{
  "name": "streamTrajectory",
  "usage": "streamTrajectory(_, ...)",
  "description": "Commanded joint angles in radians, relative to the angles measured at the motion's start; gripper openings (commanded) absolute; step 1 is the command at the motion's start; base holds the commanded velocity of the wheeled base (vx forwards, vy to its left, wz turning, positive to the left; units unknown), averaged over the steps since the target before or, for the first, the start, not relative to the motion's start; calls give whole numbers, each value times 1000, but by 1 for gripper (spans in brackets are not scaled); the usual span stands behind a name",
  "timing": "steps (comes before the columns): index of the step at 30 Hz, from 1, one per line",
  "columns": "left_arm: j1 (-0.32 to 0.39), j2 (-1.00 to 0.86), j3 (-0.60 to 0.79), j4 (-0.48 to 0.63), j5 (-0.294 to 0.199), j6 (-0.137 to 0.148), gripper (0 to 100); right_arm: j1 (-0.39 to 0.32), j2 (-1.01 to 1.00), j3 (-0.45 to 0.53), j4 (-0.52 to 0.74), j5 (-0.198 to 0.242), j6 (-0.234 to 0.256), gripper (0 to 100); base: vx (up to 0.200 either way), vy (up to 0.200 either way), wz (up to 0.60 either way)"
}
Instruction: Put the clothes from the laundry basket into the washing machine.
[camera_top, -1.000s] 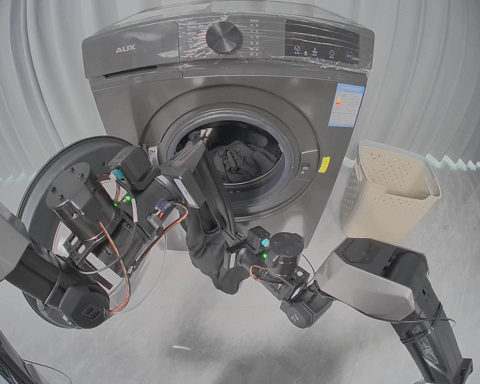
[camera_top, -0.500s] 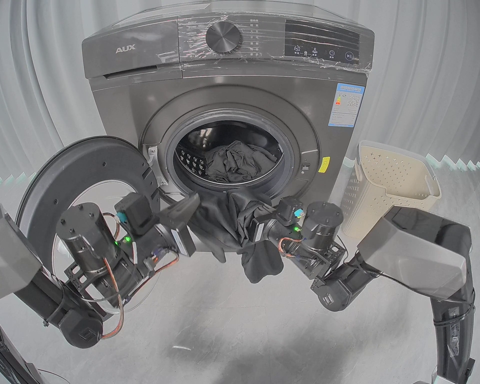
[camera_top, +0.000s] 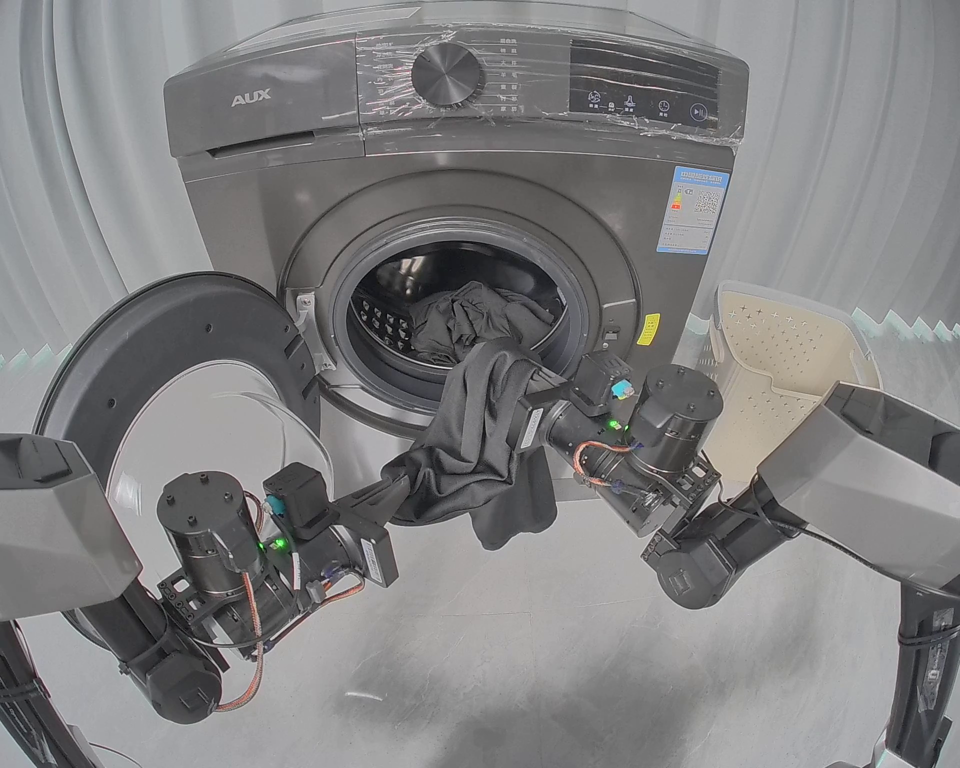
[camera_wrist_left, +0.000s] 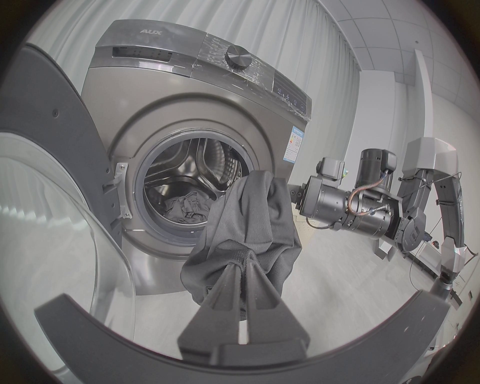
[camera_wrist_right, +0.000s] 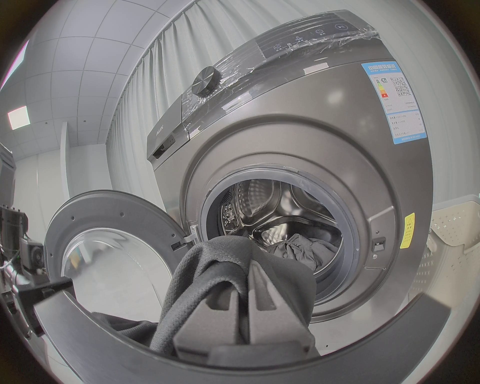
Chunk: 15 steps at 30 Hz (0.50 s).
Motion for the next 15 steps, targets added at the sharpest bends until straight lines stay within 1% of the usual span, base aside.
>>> streamTrajectory(1, 0, 15, 6, 0, 0, -3, 0, 0, -11, -2, -1, 0, 0, 0, 0, 0, 0)
streamTrajectory(2, 0, 15, 11, 0, 0, -3, 100, -2, -11, -2, -1, 0, 0, 0, 0, 0, 0)
streamTrajectory(6, -1, 15, 45, 0, -1, -3, 100, -17, -13, -6, 1, 0, -2, 0, 0, 0, 0)
streamTrajectory(11, -4, 12, 52, 0, -1, -1, 100, -37, -13, -8, -1, 0, -2, 0, 0, 0, 0)
streamTrajectory(15, -6, 13, 54, 0, 0, 0, 100, -38, -14, -8, -5, 0, -2, 0, 0, 0, 0)
